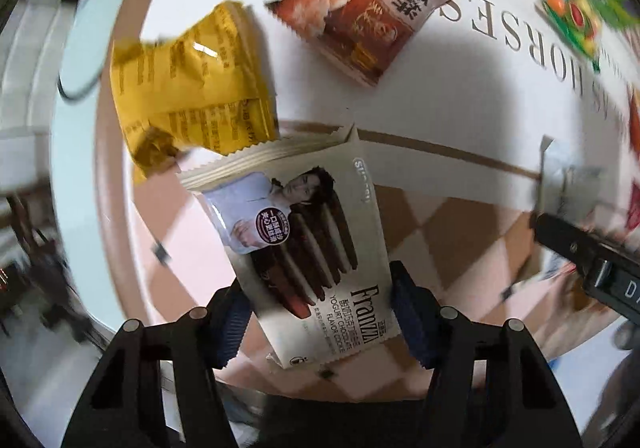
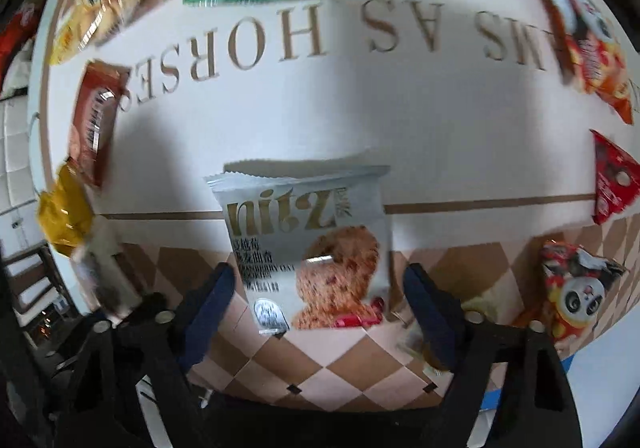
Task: Organize snacks
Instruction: 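Grasp the Franzzi cookie pack with the left tool while the right tool grasps the nitz cookie pack, then lower both cookie packs into the box and open both tools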
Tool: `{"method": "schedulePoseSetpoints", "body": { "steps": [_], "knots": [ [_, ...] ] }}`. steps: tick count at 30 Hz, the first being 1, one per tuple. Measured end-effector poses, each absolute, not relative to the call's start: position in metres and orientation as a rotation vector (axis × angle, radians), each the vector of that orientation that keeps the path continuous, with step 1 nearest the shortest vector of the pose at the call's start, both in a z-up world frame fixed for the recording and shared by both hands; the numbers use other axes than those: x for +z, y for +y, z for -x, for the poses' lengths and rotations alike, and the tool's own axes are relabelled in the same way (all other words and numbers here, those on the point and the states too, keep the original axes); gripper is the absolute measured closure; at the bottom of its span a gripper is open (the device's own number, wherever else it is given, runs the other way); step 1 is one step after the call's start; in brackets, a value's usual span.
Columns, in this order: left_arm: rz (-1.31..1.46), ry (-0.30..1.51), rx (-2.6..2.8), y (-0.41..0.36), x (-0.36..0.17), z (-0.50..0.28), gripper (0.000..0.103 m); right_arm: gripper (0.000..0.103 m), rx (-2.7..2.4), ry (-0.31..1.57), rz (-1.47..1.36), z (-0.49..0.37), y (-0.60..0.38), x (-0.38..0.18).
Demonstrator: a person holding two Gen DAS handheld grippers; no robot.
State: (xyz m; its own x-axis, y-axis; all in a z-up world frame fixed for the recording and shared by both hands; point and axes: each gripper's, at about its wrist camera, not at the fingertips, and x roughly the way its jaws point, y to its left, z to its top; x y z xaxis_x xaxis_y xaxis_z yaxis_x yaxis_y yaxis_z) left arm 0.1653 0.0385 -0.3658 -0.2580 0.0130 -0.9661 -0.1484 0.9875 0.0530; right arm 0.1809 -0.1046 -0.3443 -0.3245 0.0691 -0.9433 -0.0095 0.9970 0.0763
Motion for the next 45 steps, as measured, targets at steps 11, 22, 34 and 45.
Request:
{"method": "schedulePoseSetpoints", "body": {
  "steps": [11,22,34,45],
  "knots": [
    [0.203,1.812,0.166,0.052,-0.372,-0.169,0.038,0.029,0.079,1.898,0.072,-0.164,-0.099,-0.338],
    [0.238,1.785,0.179,0.058,-0.374,-0.166,0.044,0.020,0.049,1.906,0.085,-0.161,-0.079,-0.344],
    [0.172,1.613,0.085,0.025,-0.289,-0.184,0.047,0.031,0.103,1.800,0.043,-0.161,-0.099,-0.295],
    [0.081,1.324,-0.050,0.030,-0.149,-0.346,0.046,0.031,0.153,1.488,-0.062,-0.314,-0.136,-0.139]
  ]
}}
